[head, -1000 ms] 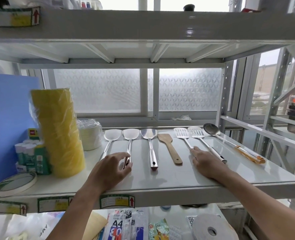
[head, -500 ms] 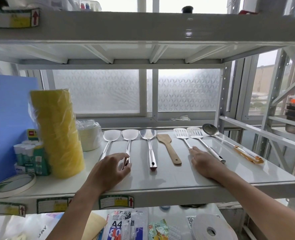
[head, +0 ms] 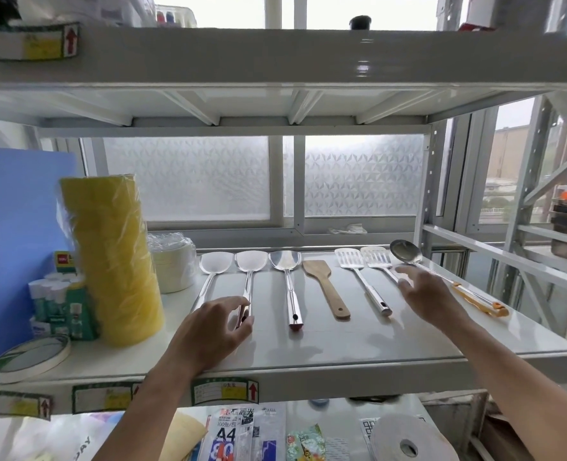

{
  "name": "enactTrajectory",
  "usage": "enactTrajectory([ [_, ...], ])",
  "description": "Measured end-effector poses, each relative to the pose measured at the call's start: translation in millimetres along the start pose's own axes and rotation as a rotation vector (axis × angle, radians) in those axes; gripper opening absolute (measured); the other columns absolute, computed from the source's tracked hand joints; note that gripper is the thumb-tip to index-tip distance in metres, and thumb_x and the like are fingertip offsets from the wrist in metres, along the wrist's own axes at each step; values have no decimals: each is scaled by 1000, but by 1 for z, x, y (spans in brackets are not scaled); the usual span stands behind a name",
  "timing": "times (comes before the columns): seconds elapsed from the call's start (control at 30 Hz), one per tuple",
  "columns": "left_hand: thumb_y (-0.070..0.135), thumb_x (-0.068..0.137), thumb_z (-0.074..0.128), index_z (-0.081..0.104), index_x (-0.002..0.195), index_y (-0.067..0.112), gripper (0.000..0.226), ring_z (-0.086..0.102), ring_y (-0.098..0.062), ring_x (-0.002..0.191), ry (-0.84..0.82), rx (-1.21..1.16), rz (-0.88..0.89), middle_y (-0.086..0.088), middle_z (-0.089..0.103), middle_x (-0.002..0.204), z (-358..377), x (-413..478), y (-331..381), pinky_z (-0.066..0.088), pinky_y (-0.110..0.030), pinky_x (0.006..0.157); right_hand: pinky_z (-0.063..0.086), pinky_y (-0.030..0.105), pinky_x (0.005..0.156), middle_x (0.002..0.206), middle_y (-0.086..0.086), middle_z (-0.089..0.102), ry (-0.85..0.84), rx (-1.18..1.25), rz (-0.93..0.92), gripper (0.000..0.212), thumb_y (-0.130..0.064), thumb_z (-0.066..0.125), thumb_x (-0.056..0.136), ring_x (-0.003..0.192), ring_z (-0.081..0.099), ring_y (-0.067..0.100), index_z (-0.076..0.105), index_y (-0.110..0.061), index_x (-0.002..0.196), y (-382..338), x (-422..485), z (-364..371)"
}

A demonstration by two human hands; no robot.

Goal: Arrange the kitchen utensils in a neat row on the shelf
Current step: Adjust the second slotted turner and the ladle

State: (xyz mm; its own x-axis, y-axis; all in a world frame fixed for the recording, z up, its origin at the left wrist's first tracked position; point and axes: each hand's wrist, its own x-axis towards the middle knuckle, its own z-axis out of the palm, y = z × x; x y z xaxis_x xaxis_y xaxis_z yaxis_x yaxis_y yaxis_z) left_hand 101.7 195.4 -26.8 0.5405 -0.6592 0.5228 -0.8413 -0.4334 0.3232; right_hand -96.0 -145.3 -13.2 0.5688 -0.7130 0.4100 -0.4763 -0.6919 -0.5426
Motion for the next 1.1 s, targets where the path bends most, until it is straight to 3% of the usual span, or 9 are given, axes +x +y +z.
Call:
enactTrajectory([
  [0.17,42,93,62,68,119,26,32,68,-15,101,0,-2,-2,8,72,118,0,0,0,56,-32,84,45,40,103,133,19,66,-46,-49,38,42,-18,53,97,124,60,35,61,-16,138,14,-8,8],
  [0.33,43,93,62,68,118,27,31,68,-15,102,5,4,-2,9,72,118,1,1,-1,56,-32,84,41,42,106,138,19,59,-123,-131,18,39,-13,48,101,130,53,37,56,-6,139,16,-9,14],
  [0.47,47,91,59,66,120,31,34,67,-15,104,-4,-16,-8,10,72,119,1,0,-3,58,-37,85,43,42,94,122,21,64,-128,-143,14,26,-15,44,104,120,56,39,60,-3,121,19,-7,15],
  [0.63,43,92,62,67,123,29,34,67,-16,105,6,-6,-7,8,71,121,1,0,-1,57,-37,86,46,43,89,115,23,67,-121,-131,18,23,-16,44,103,111,61,40,59,-4,115,19,-7,15],
  [1.1,44,92,62,66,126,28,38,66,-18,109,2,-6,-17,7,70,125,1,1,-1,57,-37,88,44,44,97,126,20,65,-170,-171,10,28,-17,43,104,117,58,38,59,-3,123,12,-5,13],
])
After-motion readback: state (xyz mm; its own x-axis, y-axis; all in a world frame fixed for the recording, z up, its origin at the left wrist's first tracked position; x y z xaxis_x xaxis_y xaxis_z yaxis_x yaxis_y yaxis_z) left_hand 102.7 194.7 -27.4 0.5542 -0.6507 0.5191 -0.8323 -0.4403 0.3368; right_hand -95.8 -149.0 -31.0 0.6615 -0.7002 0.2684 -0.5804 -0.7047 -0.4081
